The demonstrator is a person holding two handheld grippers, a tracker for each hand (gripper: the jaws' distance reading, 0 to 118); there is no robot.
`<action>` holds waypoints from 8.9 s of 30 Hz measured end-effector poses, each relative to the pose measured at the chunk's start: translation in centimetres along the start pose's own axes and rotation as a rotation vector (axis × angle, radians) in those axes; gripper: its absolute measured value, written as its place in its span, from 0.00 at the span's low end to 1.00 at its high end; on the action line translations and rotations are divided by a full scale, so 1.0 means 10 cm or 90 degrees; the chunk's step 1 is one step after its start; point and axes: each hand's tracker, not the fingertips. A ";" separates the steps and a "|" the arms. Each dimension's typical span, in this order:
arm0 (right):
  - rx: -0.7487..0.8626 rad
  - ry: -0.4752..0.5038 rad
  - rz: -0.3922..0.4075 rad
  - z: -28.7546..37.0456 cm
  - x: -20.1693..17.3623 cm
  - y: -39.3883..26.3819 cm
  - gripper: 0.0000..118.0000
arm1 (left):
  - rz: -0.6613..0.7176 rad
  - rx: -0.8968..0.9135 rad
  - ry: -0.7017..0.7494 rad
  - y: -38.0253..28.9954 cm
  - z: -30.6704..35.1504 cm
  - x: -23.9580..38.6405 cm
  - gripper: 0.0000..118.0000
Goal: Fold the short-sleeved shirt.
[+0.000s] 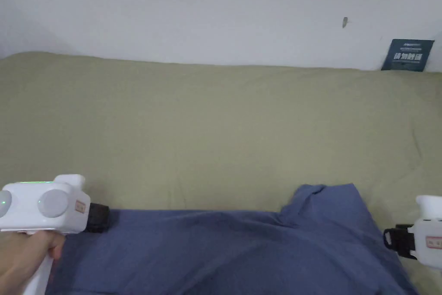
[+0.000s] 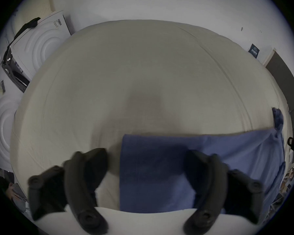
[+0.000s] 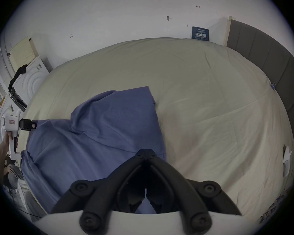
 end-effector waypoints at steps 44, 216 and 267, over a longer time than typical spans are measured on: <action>0.085 0.071 0.052 1.80 -0.08 -1.02 0.02 | -0.044 0.156 -0.060 -1.58 1.85 -0.54 0.03; 0.255 0.018 -0.109 2.03 -0.96 -2.09 0.02 | 0.003 -0.029 -0.474 -1.55 1.56 1.15 0.00; 0.258 0.058 -0.042 2.06 -1.21 -2.05 0.02 | 0.009 -0.031 -0.255 -1.14 2.35 0.67 0.07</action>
